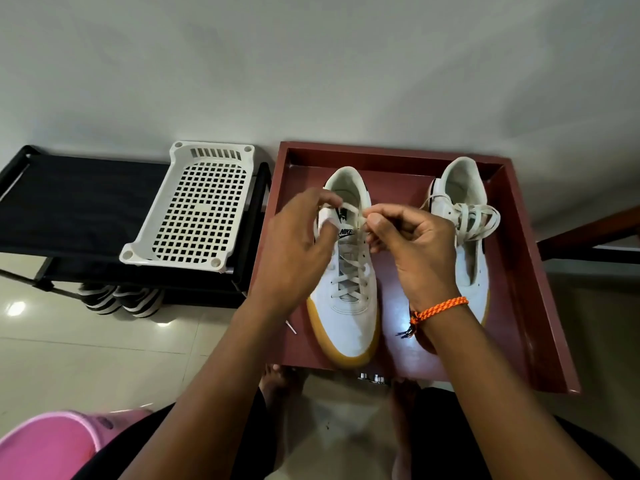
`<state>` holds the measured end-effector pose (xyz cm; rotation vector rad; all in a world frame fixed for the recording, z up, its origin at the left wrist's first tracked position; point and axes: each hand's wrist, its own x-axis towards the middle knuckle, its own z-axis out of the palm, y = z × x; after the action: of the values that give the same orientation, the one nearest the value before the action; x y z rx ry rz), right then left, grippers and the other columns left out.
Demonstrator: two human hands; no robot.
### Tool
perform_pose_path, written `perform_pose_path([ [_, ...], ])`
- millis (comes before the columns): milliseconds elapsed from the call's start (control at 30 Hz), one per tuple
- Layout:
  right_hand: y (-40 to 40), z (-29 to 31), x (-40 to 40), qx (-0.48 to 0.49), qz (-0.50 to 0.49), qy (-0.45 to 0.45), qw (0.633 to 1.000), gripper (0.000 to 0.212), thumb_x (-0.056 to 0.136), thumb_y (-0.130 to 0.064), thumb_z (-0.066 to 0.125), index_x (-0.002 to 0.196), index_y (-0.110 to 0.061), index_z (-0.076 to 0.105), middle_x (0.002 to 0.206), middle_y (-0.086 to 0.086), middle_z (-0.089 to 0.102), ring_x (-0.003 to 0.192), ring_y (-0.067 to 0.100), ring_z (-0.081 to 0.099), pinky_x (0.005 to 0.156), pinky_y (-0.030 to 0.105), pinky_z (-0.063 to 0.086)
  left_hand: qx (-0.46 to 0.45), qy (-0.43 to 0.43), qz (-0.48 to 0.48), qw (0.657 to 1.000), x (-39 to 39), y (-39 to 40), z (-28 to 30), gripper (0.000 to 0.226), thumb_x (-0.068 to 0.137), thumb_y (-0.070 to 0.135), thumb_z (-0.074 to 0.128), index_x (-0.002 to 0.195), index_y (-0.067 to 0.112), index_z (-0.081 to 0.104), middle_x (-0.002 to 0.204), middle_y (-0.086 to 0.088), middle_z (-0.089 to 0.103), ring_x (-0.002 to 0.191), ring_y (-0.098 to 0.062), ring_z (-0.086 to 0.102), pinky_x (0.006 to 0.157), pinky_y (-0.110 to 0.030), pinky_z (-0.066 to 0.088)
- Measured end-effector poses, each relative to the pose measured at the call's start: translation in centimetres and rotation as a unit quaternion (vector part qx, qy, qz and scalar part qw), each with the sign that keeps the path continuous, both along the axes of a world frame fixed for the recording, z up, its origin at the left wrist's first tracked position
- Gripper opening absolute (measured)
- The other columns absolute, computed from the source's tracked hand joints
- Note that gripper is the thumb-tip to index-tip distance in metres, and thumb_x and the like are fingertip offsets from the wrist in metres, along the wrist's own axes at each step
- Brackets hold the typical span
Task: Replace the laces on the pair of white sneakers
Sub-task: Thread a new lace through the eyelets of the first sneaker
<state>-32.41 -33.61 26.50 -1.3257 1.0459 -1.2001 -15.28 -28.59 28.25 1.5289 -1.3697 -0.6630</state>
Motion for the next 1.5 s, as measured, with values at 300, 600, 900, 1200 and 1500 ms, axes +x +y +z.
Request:
perform_pose_path([
  [300, 0.4, 0.2, 0.2, -0.079, 0.114, 0.096, 0.986, 0.018, 0.098, -0.003, 0.066, 0.112, -0.009, 0.075, 0.091, 0.0, 0.075, 0.08, 0.018, 0.07, 0.074, 0.038, 0.057, -0.05, 0.03, -0.067, 0.996, -0.8, 0.1, -0.4, 0.025, 0.113, 0.006, 0.049, 0.129, 0.006, 0.068, 0.126, -0.004, 0.071, 0.123, -0.026, 0.067, 0.105, -0.048, 0.054],
  [600, 0.6, 2.1, -0.3, -0.068, 0.109, 0.033, 0.991, 0.018, 0.097, 0.009, 0.066, 0.11, -0.003, 0.068, 0.082, 0.015, 0.07, 0.07, 0.02, 0.066, 0.063, 0.038, 0.057, 0.007, 0.141, -0.092, 0.986, -0.6, -0.1, 0.1, 0.017, 0.109, -0.002, 0.053, 0.113, -0.002, 0.069, 0.074, 0.018, 0.068, 0.066, 0.001, 0.063, 0.064, -0.017, 0.05],
  [900, 0.7, 0.5, 0.4, -0.101, 0.05, 0.159, 0.981, 0.017, 0.096, -0.003, 0.067, 0.106, -0.016, 0.068, 0.087, -0.005, 0.072, 0.083, 0.019, 0.071, 0.073, 0.048, 0.059, 0.062, 0.058, -0.031, 0.996, -0.5, -0.5, -1.4, 0.012, 0.101, 0.02, 0.074, 0.094, 0.014, 0.081, 0.086, 0.007, 0.079, 0.084, -0.013, 0.075, 0.079, -0.032, 0.061],
  [1200, 0.4, -0.2, 0.1, -0.051, 0.068, 0.183, 0.979, 0.024, 0.098, -0.002, 0.061, 0.111, -0.021, 0.069, 0.077, 0.001, 0.072, 0.07, 0.021, 0.07, 0.068, 0.048, 0.061, 0.079, 0.014, -0.023, 0.997, 0.0, -0.5, -2.0, 0.004, 0.095, 0.021, 0.081, 0.096, 0.022, 0.085, 0.087, 0.009, 0.076, 0.073, -0.01, 0.066, 0.068, -0.034, 0.053],
  [1500, 0.1, -0.7, -0.2, -0.028, 0.005, 0.208, 0.978, 0.035, 0.094, 0.003, 0.053, 0.103, -0.025, 0.07, 0.074, -0.006, 0.072, 0.066, 0.015, 0.067, 0.072, 0.05, 0.061, 0.059, -0.192, 0.055, 0.978, -1.7, 0.0, -1.9, 0.009, 0.095, 0.033, 0.078, 0.1, 0.027, 0.082, 0.084, 0.017, 0.048, 0.075, -0.007, 0.055, 0.061, -0.028, 0.042],
])
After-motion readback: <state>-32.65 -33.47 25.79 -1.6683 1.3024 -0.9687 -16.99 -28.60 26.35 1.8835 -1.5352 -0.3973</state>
